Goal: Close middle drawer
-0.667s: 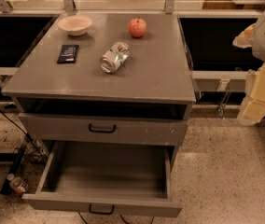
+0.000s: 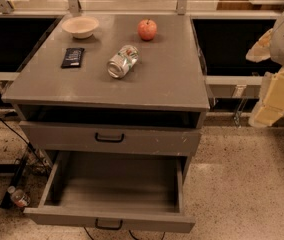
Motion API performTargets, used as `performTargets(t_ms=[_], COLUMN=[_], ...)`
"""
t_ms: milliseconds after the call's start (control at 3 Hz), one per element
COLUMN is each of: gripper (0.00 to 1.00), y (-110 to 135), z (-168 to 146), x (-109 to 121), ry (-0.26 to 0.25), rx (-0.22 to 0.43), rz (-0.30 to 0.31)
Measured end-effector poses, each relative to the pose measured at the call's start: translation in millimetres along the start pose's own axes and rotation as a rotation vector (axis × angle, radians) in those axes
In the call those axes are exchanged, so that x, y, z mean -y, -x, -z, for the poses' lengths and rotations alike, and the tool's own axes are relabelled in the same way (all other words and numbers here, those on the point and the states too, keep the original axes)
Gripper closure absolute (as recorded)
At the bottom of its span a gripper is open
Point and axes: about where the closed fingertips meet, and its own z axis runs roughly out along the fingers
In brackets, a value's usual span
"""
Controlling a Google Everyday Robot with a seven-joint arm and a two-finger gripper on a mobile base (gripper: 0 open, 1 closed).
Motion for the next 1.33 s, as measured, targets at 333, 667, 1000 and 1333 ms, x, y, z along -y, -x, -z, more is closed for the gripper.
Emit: performTargets(t_ms=[333,667,1000,1333], gripper=[0.41,0.64,0.88,1.00], y=[0.0,0.0,1.0,-3.5], z=[0.0,0.0,9.9,12.9], x=[0.0,0.0,3.3,-8.7], ry=[0.000,0.000,-0.042,-0.070], rx=[0.000,0.000,0.028,0.065], rz=[0.000,0.000,-0.025,-0.063])
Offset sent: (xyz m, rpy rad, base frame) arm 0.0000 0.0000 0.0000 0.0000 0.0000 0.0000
